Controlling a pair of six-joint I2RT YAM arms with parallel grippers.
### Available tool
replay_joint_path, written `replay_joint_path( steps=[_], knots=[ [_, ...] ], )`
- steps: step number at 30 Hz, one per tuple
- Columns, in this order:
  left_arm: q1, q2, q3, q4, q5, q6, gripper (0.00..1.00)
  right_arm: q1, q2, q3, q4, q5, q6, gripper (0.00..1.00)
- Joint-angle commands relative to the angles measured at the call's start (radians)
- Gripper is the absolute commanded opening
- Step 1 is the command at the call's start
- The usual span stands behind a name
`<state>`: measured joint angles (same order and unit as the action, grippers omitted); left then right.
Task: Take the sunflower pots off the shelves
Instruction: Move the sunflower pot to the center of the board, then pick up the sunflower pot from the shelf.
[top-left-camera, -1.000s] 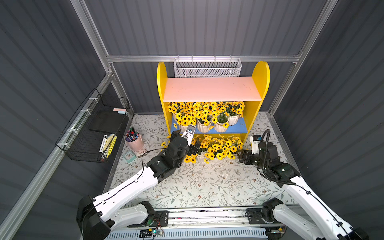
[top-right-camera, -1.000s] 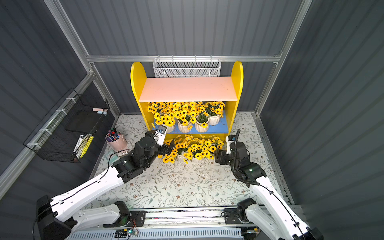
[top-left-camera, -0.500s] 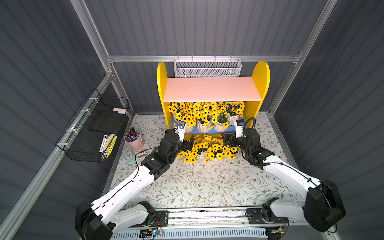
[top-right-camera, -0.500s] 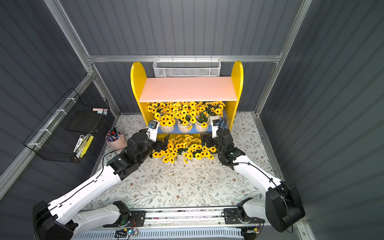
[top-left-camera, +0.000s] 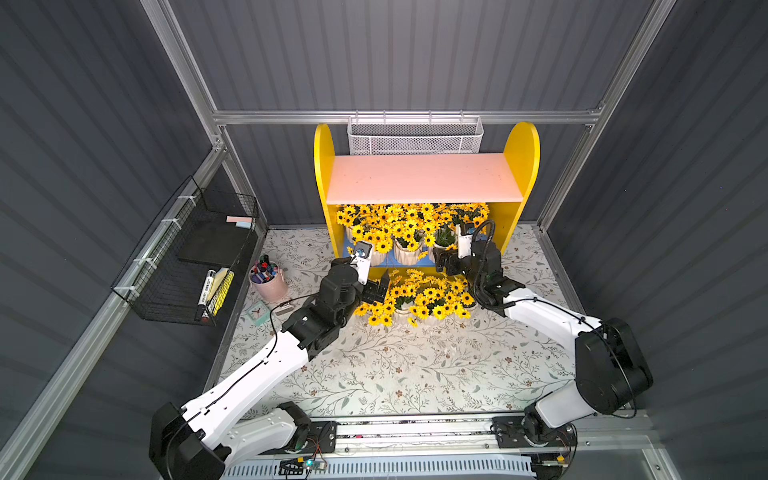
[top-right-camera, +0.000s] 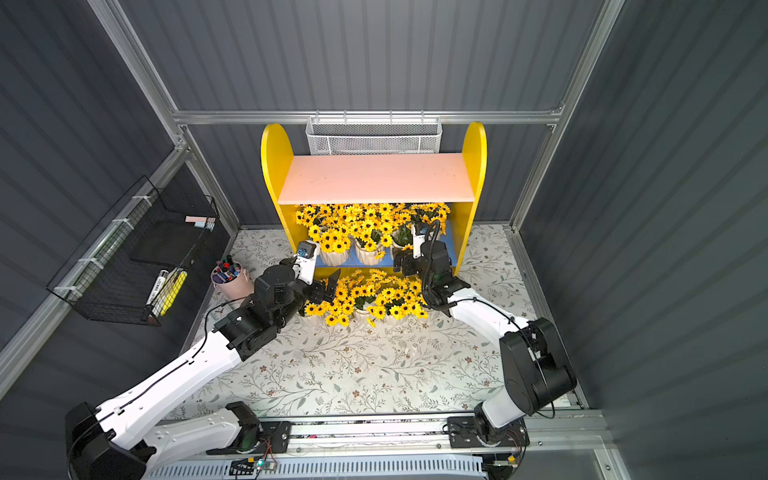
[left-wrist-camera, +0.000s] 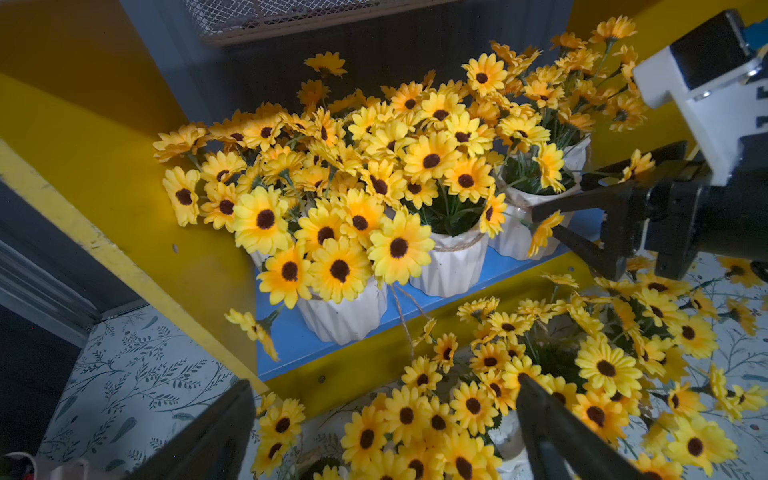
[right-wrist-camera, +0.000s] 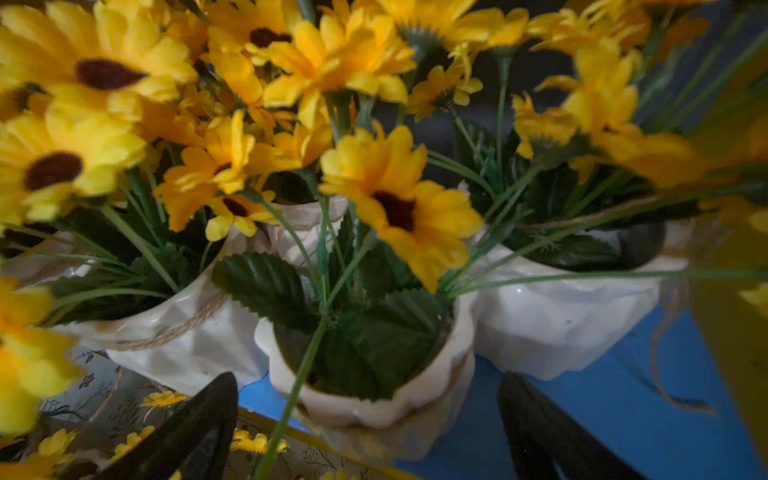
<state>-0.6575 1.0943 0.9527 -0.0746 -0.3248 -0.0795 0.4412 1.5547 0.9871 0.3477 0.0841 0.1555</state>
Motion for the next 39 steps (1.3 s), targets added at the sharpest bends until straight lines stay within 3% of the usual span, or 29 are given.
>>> replay_joint_path(
  steps=[1,39],
  knots=[
    [0.002,-0.021,-0.011,0.019,0.018,0.004,0.99,0.003,0.018,0.045,0.051,-0.004,0.007,0.99],
    [0.002,-0.054,-0.01,0.014,0.055,0.01,1.0,0.017,0.164,0.178,-0.034,0.065,0.007,0.99]
  ],
)
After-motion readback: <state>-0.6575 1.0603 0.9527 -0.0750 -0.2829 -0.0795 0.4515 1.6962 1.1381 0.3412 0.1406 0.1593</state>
